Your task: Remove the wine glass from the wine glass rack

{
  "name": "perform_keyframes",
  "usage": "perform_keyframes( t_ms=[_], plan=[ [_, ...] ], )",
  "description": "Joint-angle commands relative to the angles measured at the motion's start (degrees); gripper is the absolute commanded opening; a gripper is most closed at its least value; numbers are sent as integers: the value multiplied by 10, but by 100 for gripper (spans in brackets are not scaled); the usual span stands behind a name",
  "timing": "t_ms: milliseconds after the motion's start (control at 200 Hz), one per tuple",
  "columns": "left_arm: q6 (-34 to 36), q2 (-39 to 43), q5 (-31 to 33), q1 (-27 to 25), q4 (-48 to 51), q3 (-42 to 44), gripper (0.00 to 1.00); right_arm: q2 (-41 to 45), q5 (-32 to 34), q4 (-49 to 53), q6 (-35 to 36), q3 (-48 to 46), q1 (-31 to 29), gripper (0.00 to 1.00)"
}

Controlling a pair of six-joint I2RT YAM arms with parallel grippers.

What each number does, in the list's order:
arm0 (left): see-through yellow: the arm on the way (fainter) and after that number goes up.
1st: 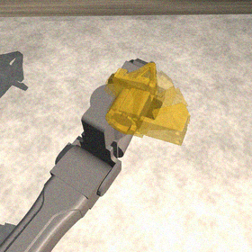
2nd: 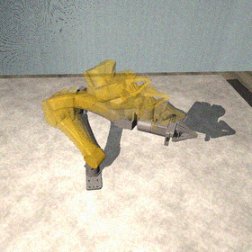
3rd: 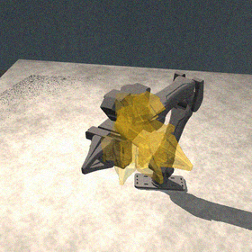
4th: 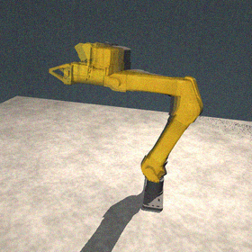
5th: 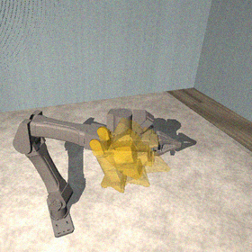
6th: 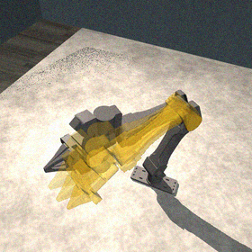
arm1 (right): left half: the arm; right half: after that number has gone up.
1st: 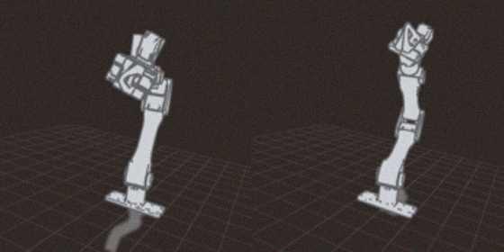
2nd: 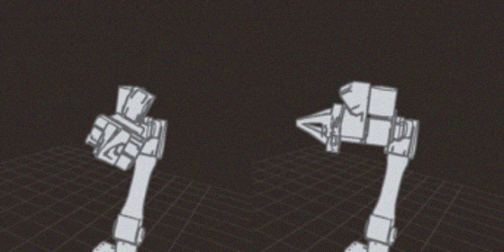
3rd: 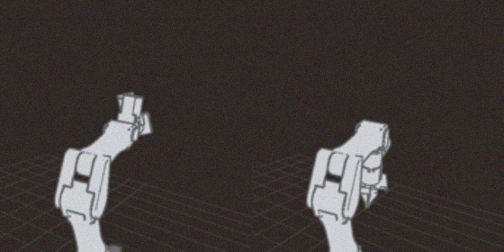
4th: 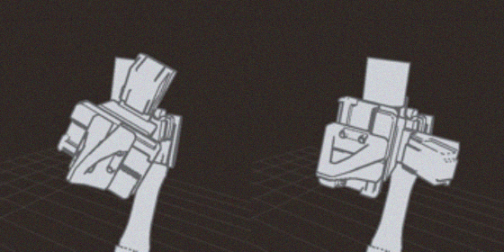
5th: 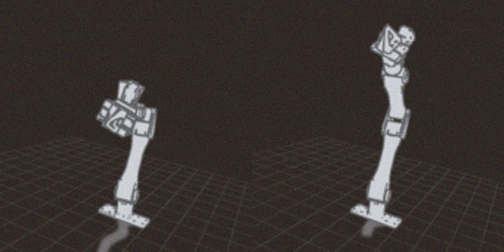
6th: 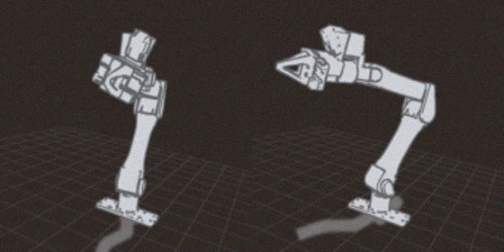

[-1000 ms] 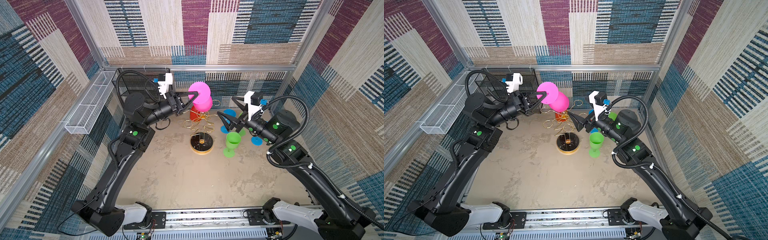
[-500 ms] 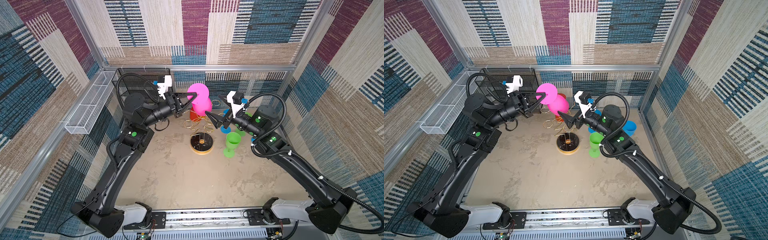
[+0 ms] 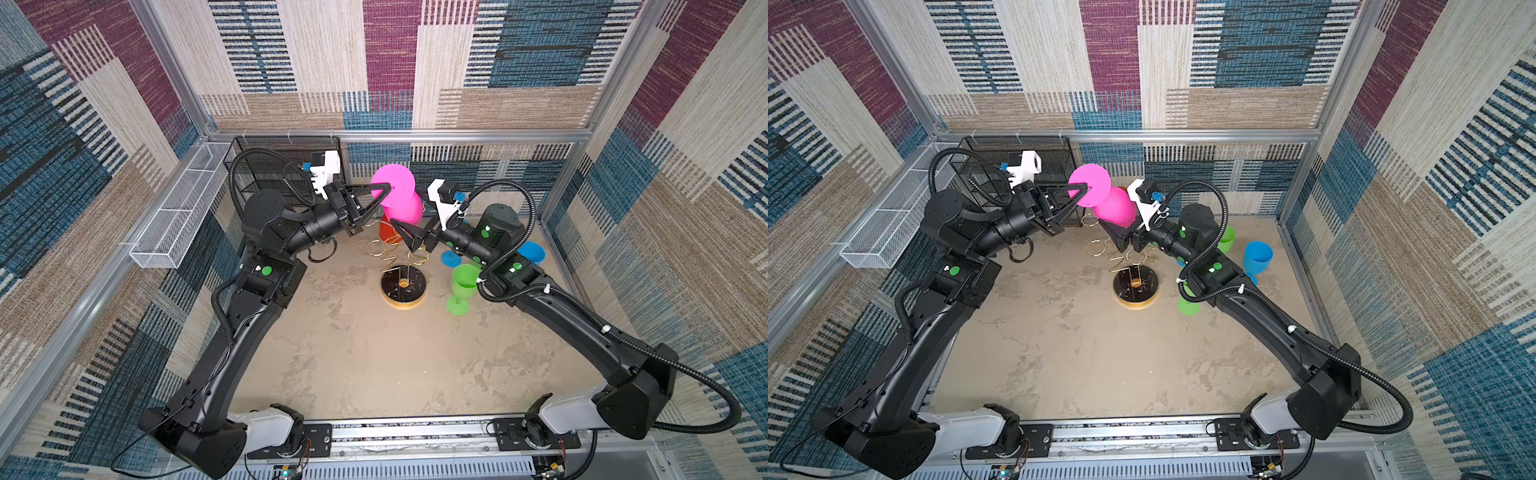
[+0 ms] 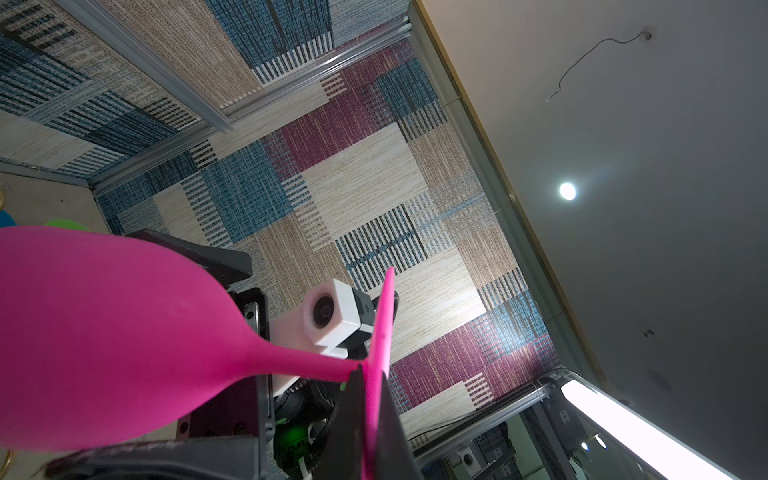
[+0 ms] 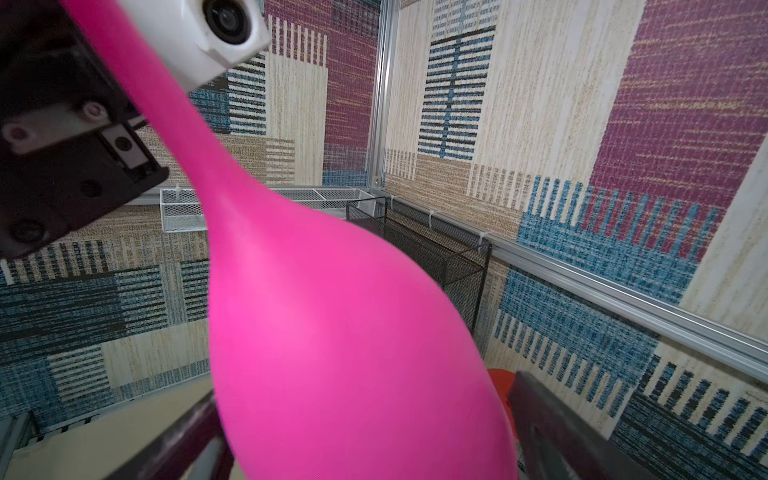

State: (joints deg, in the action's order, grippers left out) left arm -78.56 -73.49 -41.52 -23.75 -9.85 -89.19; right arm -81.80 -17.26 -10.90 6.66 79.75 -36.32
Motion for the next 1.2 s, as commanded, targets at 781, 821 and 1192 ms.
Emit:
perform_keyframes(
  t_ms=[781,821,1192],
  plan=[
    [-68,-9,-20,1,-103,22,0,-32,63,-24,-16,29,-16,98],
    [-69,-9,-21,1,-103,24,0,-33,64,-21,-16,31,-17,96],
    [-70,-12,-22,8,-129,33,0,-6,50,6,-18,13,-17,63]
  ],
)
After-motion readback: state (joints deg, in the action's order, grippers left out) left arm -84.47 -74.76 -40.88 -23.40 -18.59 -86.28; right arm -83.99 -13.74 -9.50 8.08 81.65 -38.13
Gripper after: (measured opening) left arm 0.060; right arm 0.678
